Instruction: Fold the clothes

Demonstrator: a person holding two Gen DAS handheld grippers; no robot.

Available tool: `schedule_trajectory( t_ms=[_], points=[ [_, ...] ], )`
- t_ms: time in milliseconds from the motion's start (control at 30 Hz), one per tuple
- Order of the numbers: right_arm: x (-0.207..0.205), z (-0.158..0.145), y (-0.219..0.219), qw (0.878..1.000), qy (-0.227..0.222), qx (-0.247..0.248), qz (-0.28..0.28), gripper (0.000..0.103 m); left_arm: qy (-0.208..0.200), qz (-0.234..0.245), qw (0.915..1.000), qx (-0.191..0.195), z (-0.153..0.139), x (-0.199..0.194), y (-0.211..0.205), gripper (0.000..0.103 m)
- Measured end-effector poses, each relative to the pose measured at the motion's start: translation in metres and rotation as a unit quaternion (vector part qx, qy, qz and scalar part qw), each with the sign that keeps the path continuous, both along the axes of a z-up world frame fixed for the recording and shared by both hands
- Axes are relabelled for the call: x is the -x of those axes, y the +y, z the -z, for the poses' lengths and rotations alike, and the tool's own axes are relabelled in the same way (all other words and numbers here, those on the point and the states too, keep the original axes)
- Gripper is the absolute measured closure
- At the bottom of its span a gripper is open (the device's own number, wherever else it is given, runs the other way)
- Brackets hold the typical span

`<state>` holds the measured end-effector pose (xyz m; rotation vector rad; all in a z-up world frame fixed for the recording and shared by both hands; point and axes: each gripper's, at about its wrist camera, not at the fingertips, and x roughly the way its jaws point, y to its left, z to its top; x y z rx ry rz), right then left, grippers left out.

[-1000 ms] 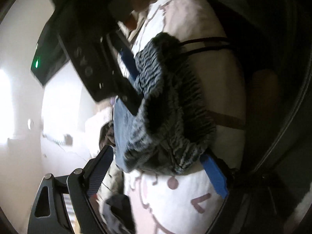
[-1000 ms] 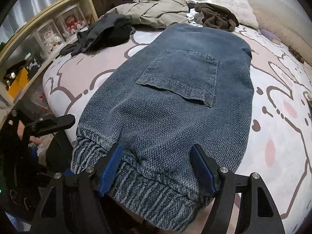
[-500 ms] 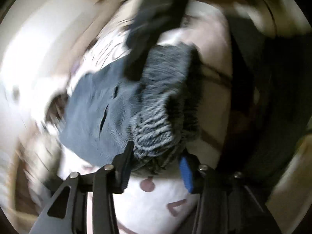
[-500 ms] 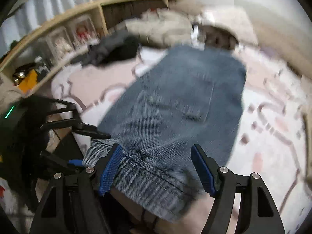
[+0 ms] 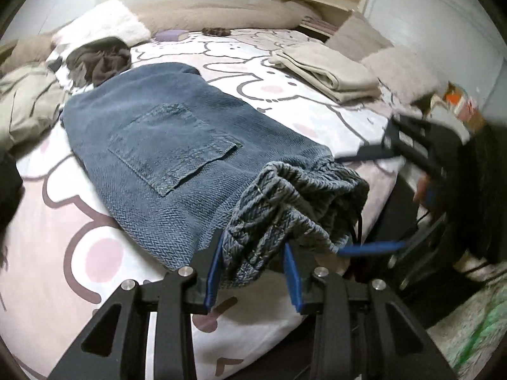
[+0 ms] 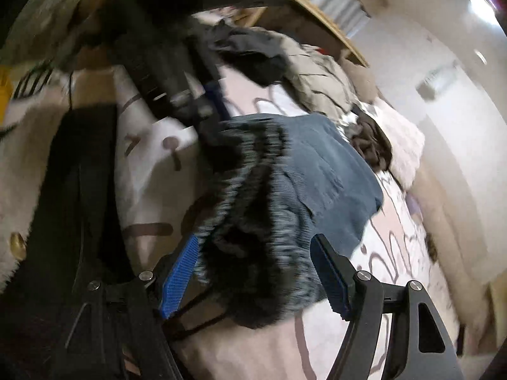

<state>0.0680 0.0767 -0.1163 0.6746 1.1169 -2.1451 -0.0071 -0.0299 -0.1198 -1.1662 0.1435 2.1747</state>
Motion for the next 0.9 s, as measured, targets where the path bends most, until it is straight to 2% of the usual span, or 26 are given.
schedule_trajectory(
  t_ms=[100,133,233,300,333,400,467,500,567,667,767,867,900],
  points=[
    [-0.004,0.006,-0.01,0.999,0.019,-0.019,-0.021,0.026,-0.011,-0.011,0.9997,-0.02,0.0,0.005,-0.007,0.068],
    [-0.005,0.011,-0.014,0.998,0.039,-0.032,-0.022,0.02,-0.014,-0.014,0.9994,-0.027,0.002,0.008,-0.008,0.068],
    [-0.002,0.031,-0.026,0.991,0.101,-0.083,-0.028,0.019,-0.019,-0.02,0.9987,-0.043,0.003,0.011,-0.012,0.068],
    [0.006,0.039,-0.03,0.987,0.124,-0.104,-0.024,0.019,-0.013,-0.015,0.9989,-0.042,0.003,0.009,-0.012,0.068],
    [0.012,0.039,-0.031,0.988,0.115,-0.104,-0.022,0.02,-0.003,-0.011,0.9994,-0.034,0.002,0.006,-0.011,0.065],
    [0.027,0.032,-0.028,0.994,0.063,-0.085,-0.015,0.038,0.045,-0.002,0.999,0.008,-0.001,-0.006,-0.008,0.06],
    [0.038,0.022,-0.024,0.998,0.012,-0.061,-0.01,0.056,0.095,0.011,0.9938,0.057,-0.003,-0.02,-0.004,0.048],
    [0.043,0.016,-0.021,0.999,-0.006,-0.052,-0.011,0.058,0.123,0.023,0.9886,0.084,-0.003,-0.028,0.0,0.042],
    [0.054,0.005,-0.014,0.998,-0.045,-0.034,-0.007,0.063,0.183,0.062,0.9701,0.147,0.0,-0.049,0.01,0.038],
    [0.066,-0.009,-0.008,0.997,-0.075,-0.016,-0.008,0.065,0.249,0.122,0.9292,0.244,0.014,-0.073,0.029,0.035],
    [0.054,-0.004,-0.009,0.997,-0.051,-0.04,-0.037,0.065,0.297,0.16,0.8887,0.311,0.031,-0.083,0.041,0.027],
    [0.039,0.004,-0.012,0.995,-0.02,-0.071,-0.07,0.065,0.349,0.178,0.8441,0.366,0.045,-0.084,0.047,0.021],
    [0.033,0.007,-0.013,0.993,-0.01,-0.081,-0.081,0.065,0.365,0.187,0.8266,0.385,0.05,-0.083,0.048,0.019]
  ],
)
